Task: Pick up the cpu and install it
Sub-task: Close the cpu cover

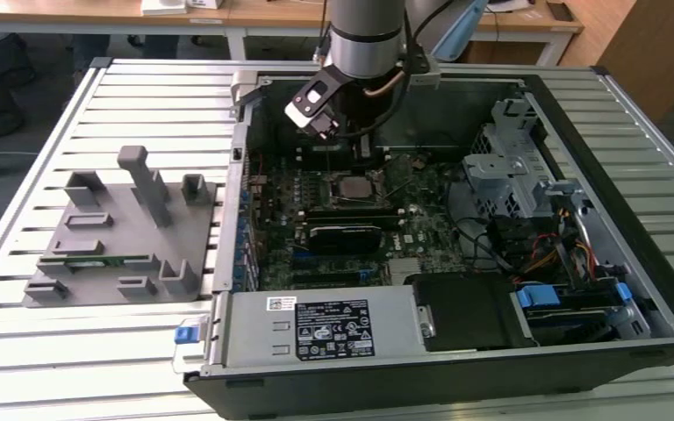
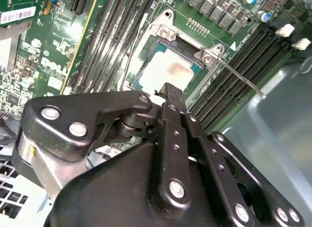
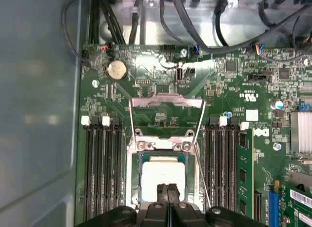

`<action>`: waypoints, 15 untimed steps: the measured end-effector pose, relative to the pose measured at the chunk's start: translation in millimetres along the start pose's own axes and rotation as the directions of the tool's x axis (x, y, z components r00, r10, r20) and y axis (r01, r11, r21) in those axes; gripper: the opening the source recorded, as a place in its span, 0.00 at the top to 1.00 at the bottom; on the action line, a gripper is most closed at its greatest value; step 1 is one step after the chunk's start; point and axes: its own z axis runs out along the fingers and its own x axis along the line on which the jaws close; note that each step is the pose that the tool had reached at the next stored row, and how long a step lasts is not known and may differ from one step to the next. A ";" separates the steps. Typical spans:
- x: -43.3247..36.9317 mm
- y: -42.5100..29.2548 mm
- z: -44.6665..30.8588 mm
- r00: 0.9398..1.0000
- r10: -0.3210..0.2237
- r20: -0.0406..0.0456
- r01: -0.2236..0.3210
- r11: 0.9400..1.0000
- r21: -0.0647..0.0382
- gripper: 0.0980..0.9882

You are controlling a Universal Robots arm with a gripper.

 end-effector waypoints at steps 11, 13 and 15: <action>-11.0 0.5 -9.5 1.000 0.000 -0.003 0.000 1.000 0.003 0.99; -14.1 0.4 -9.6 1.000 0.000 -0.002 0.000 1.000 0.003 0.99; -15.3 0.7 -9.8 1.000 0.000 -0.003 0.000 1.000 0.004 0.99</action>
